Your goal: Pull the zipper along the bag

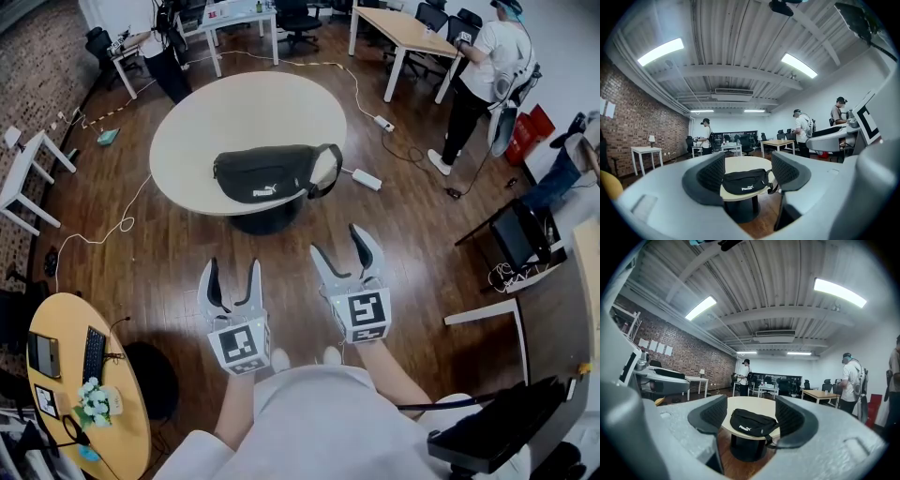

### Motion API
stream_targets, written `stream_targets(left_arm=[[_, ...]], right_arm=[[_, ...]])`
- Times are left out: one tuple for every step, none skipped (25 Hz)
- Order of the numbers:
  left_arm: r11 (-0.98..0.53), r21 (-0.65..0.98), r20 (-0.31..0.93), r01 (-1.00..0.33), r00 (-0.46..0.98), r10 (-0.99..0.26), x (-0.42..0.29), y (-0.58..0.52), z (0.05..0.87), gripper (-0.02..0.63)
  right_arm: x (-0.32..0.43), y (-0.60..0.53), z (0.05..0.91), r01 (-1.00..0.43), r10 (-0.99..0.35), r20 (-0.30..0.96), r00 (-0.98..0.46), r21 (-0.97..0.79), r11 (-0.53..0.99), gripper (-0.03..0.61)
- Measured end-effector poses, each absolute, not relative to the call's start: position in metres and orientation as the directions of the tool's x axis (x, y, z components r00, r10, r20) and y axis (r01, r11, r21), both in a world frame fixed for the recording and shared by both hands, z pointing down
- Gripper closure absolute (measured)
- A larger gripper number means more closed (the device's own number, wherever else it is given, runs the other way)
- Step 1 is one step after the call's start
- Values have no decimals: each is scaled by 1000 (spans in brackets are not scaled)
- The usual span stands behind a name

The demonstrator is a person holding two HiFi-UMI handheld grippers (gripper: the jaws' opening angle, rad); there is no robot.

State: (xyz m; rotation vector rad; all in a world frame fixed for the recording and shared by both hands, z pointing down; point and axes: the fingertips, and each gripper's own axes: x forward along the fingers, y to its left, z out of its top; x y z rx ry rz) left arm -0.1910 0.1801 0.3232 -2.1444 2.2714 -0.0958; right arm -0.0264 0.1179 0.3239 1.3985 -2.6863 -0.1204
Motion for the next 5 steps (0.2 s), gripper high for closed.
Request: stream_targets(left_arm=[[55,-54,31,-997,-57,-998,-193,183,324,293],[53,-53,31,-997,-55,-998,-196,186,324,295],[51,-52,31,-997,-52,-998,-198,189,324,295],[48,-52,31,-998,-50,-998,-200,192,324,296],[46,-51,31,-998,-47,-998,-203,195,324,296]], right_arm=[[-28,120,324,-813,-823,63,-565,124,568,276],[-29,123,325,-815,-825,65,-562,126,565,276],[-31,126,325,-816,-826,66,-560,127,564,276],[-33,130,324,-817,-827,66,-558,129,562,276],[-35,134,324,-818,-828,66,-557,130,560,276]])
